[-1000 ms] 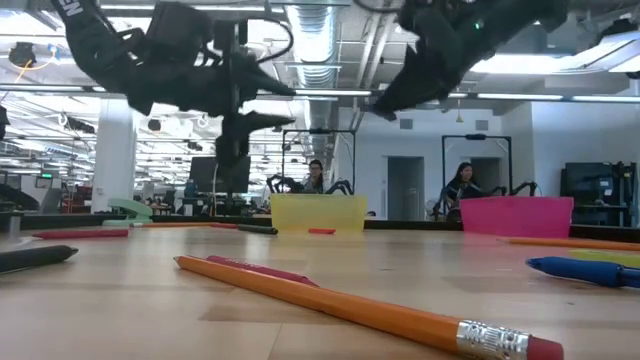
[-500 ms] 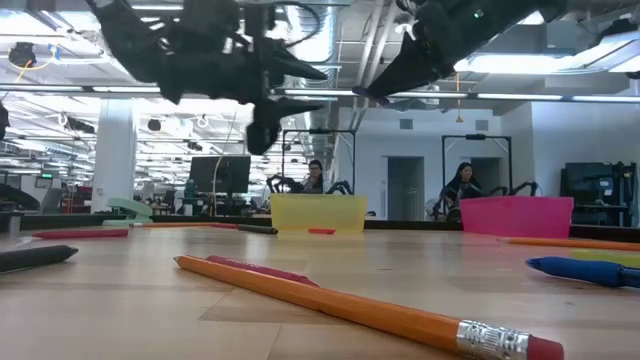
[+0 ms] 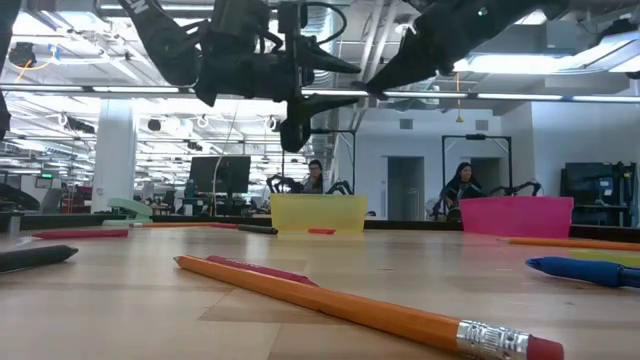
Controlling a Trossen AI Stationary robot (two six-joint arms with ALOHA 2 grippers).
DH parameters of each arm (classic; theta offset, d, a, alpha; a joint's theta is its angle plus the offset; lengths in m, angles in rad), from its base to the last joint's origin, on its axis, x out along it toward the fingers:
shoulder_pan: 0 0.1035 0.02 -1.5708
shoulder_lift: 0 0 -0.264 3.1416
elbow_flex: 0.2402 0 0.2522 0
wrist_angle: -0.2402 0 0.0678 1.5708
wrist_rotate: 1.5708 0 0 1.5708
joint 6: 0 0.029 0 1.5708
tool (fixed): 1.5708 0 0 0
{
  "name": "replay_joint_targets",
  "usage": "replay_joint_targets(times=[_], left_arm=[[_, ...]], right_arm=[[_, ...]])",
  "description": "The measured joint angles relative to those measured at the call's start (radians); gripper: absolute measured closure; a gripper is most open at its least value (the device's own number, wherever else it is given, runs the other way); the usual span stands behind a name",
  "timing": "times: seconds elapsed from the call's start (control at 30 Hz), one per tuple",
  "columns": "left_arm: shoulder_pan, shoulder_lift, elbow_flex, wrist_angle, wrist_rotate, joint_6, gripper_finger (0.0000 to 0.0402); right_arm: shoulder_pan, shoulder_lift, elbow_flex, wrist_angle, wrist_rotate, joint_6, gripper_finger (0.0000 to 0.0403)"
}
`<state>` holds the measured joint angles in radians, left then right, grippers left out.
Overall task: Sort crayons/erasers/pens/pencils in bins
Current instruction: Put the blue eraser into the transparent bin
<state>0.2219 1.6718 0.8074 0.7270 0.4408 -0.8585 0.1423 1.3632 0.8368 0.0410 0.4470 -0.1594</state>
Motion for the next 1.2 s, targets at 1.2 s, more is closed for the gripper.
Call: replay_joint_targets(times=[1.2], left_arm=[[-0.016, 0.0, -0.002, 0.004, -0.004, 0.088, 0.0392]], right_arm=[[0.0, 0.0, 0.0, 0.046, 0.003, -0.078, 0.0332]])
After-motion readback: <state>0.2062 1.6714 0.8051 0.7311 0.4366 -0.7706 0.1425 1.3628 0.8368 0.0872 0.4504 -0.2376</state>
